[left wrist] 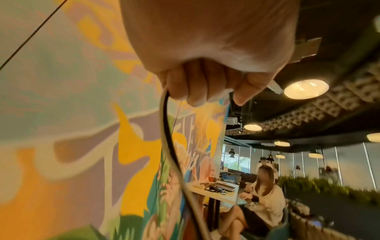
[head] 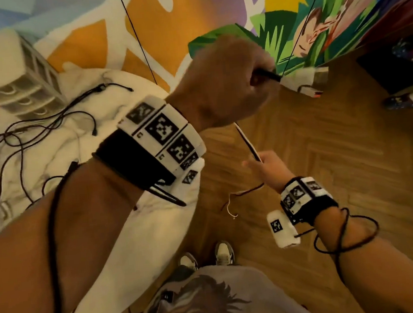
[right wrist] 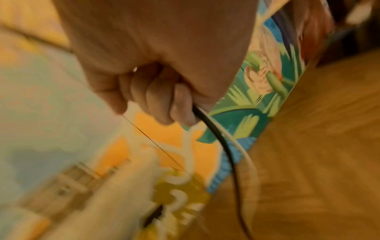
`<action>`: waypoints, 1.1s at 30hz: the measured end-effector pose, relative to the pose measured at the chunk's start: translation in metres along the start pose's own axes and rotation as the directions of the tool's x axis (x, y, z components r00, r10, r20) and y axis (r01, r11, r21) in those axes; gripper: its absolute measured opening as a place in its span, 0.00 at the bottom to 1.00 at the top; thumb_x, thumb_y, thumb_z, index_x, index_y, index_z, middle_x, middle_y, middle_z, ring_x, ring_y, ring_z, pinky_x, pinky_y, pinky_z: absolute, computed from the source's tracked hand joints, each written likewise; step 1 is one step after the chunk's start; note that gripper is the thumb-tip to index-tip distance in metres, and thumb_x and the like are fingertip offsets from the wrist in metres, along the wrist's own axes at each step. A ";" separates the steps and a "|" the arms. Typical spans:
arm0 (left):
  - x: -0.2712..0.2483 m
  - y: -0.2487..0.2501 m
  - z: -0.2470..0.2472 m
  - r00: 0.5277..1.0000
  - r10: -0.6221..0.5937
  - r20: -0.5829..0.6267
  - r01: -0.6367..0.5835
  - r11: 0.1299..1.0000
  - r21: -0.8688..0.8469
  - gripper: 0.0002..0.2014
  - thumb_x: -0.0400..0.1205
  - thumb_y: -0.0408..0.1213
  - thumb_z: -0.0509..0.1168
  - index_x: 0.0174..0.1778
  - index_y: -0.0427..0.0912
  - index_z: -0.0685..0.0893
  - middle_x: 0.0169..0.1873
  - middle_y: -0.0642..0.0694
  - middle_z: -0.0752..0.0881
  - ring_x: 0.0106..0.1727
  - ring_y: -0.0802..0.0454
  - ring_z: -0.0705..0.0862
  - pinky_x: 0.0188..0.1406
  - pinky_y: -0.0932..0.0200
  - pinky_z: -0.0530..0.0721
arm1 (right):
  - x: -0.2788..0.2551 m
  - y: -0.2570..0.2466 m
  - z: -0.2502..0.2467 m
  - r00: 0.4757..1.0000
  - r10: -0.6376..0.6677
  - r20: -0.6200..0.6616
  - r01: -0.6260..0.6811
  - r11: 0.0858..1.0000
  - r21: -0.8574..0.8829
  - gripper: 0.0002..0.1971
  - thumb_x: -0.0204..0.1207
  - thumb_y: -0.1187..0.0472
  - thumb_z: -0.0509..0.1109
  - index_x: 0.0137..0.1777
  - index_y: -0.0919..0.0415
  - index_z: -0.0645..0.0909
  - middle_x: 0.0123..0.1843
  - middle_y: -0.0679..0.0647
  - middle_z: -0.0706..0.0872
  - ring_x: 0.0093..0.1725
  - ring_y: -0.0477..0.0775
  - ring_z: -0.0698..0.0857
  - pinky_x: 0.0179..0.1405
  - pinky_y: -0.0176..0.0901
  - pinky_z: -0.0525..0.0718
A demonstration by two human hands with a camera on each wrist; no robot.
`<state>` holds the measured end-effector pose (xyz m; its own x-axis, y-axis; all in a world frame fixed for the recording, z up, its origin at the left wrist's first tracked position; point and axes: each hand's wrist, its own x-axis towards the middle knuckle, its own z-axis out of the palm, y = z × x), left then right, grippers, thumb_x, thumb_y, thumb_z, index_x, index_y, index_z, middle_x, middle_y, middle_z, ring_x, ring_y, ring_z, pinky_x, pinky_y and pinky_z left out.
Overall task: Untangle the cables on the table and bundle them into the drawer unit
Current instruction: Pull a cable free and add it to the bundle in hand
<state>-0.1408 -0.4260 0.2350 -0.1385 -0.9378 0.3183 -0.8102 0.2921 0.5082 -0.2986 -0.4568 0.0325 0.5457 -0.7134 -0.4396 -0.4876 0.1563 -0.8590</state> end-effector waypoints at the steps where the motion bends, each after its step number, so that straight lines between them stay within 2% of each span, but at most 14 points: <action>1: 0.000 0.000 -0.008 0.998 0.053 -0.034 -0.049 0.993 0.109 0.16 0.77 0.44 0.62 0.22 0.55 0.71 0.18 0.64 0.61 0.18 0.64 0.62 0.24 0.69 0.54 | 0.004 0.018 -0.001 0.991 0.063 -0.117 -0.078 0.989 -0.128 0.21 0.78 0.61 0.68 0.24 0.55 0.66 0.22 0.49 0.66 0.19 0.43 0.64 0.23 0.39 0.60; 4: 0.000 -0.002 -0.020 0.977 0.202 -0.071 -0.173 0.939 0.296 0.17 0.81 0.47 0.59 0.31 0.46 0.84 0.19 0.61 0.64 0.18 0.62 0.61 0.24 0.68 0.55 | 0.008 0.076 -0.009 0.916 0.271 -0.297 -0.329 0.929 -0.169 0.23 0.81 0.57 0.65 0.23 0.57 0.67 0.23 0.53 0.68 0.24 0.51 0.66 0.27 0.45 0.62; 6: -0.003 0.000 -0.021 0.954 0.285 -0.098 -0.233 0.904 0.359 0.18 0.82 0.48 0.59 0.29 0.46 0.82 0.21 0.55 0.68 0.20 0.54 0.63 0.24 0.65 0.56 | 0.008 0.106 -0.016 0.857 0.379 -0.348 -0.444 0.887 -0.126 0.21 0.81 0.55 0.64 0.25 0.57 0.72 0.25 0.55 0.73 0.28 0.56 0.72 0.30 0.46 0.67; 9: -0.010 0.006 -0.016 0.936 0.337 -0.100 -0.274 0.878 0.393 0.19 0.83 0.51 0.55 0.26 0.52 0.72 0.19 0.53 0.66 0.19 0.51 0.62 0.24 0.66 0.47 | 0.010 0.124 -0.020 0.801 0.474 -0.366 -0.520 0.854 -0.029 0.19 0.82 0.51 0.62 0.33 0.62 0.75 0.32 0.60 0.78 0.34 0.60 0.76 0.37 0.49 0.75; 11: -0.015 0.007 -0.004 0.948 0.313 -0.050 -0.275 0.891 0.361 0.21 0.82 0.54 0.52 0.25 0.50 0.75 0.19 0.53 0.67 0.19 0.50 0.63 0.24 0.67 0.47 | 0.013 0.126 -0.022 0.795 0.492 -0.355 -0.520 0.854 0.017 0.18 0.82 0.49 0.59 0.34 0.60 0.74 0.40 0.63 0.80 0.36 0.58 0.77 0.42 0.50 0.79; 13: -0.021 0.005 0.014 0.976 0.201 0.084 -0.217 0.925 0.312 0.26 0.82 0.57 0.49 0.26 0.47 0.79 0.19 0.56 0.69 0.19 0.52 0.65 0.21 0.64 0.52 | 0.010 0.116 -0.018 0.815 0.465 -0.347 -0.466 0.881 0.085 0.18 0.77 0.46 0.62 0.31 0.56 0.72 0.39 0.62 0.80 0.34 0.57 0.76 0.43 0.54 0.81; 15: -0.028 0.000 0.036 0.975 0.010 0.222 -0.075 0.956 0.283 0.27 0.84 0.59 0.48 0.26 0.47 0.76 0.21 0.55 0.70 0.23 0.52 0.70 0.22 0.60 0.60 | -0.002 0.087 -0.008 0.846 0.400 -0.352 -0.354 0.916 0.189 0.18 0.70 0.44 0.66 0.27 0.55 0.69 0.28 0.58 0.75 0.27 0.54 0.72 0.31 0.52 0.74; 19: -0.043 -0.017 0.082 0.886 -0.279 0.371 0.198 0.950 0.240 0.27 0.83 0.62 0.50 0.41 0.44 0.85 0.33 0.47 0.81 0.40 0.44 0.83 0.33 0.55 0.70 | -0.025 0.025 0.006 0.953 0.112 -0.283 -0.073 0.987 0.143 0.22 0.75 0.53 0.64 0.19 0.52 0.66 0.18 0.46 0.67 0.22 0.51 0.65 0.26 0.48 0.61; 21: -0.047 -0.020 0.096 0.848 -0.313 0.428 0.308 0.948 0.084 0.27 0.81 0.64 0.54 0.33 0.44 0.83 0.29 0.50 0.81 0.35 0.49 0.83 0.32 0.57 0.70 | -0.037 -0.003 0.007 0.977 -0.076 -0.198 0.088 0.995 0.052 0.19 0.76 0.58 0.62 0.22 0.48 0.66 0.17 0.42 0.71 0.19 0.41 0.67 0.23 0.42 0.64; 22: -0.047 -0.019 0.101 0.843 -0.311 0.438 0.352 0.936 -0.015 0.26 0.80 0.63 0.56 0.29 0.44 0.81 0.28 0.50 0.81 0.33 0.52 0.81 0.31 0.57 0.70 | -0.041 -0.012 0.007 0.977 -0.140 -0.159 0.146 0.989 0.026 0.19 0.78 0.64 0.62 0.27 0.45 0.68 0.18 0.38 0.75 0.19 0.38 0.71 0.22 0.32 0.67; 24: -0.046 -0.016 0.108 0.867 -0.309 0.391 0.402 0.898 -0.180 0.20 0.81 0.54 0.61 0.26 0.48 0.78 0.27 0.52 0.80 0.32 0.55 0.79 0.32 0.57 0.70 | -0.045 -0.023 0.008 0.973 -0.184 -0.137 0.195 0.978 0.068 0.19 0.80 0.69 0.61 0.32 0.44 0.71 0.19 0.36 0.77 0.19 0.36 0.73 0.21 0.26 0.67; 26: -0.042 -0.012 0.109 0.895 -0.325 0.304 0.413 0.862 -0.295 0.15 0.83 0.45 0.62 0.30 0.50 0.77 0.27 0.53 0.79 0.31 0.59 0.78 0.33 0.59 0.72 | -0.047 -0.023 0.007 0.968 -0.210 -0.134 0.228 0.964 0.135 0.18 0.78 0.63 0.63 0.27 0.48 0.71 0.18 0.41 0.71 0.18 0.39 0.65 0.20 0.34 0.62; 28: -0.037 -0.005 0.099 0.921 -0.336 0.196 0.387 0.844 -0.372 0.12 0.85 0.41 0.60 0.35 0.46 0.78 0.25 0.54 0.77 0.27 0.63 0.76 0.28 0.70 0.71 | -0.047 -0.006 0.009 0.975 -0.177 -0.132 0.196 0.969 0.151 0.19 0.77 0.59 0.63 0.24 0.53 0.68 0.19 0.45 0.66 0.19 0.44 0.61 0.22 0.41 0.58; 33: -0.021 -0.004 0.053 0.973 -0.206 -0.104 0.174 0.951 -0.254 0.10 0.84 0.41 0.62 0.37 0.48 0.73 0.22 0.60 0.71 0.24 0.65 0.72 0.24 0.71 0.66 | -0.043 0.063 0.015 0.978 0.015 -0.207 0.001 0.997 0.074 0.22 0.80 0.57 0.65 0.24 0.55 0.64 0.23 0.54 0.63 0.23 0.52 0.62 0.28 0.47 0.64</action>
<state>-0.1649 -0.4179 0.1837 0.0913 -0.9532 0.2882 -0.6506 0.1620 0.7420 -0.3431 -0.4058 -0.0069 0.3852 -0.8372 -0.3883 -0.4355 0.2061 -0.8763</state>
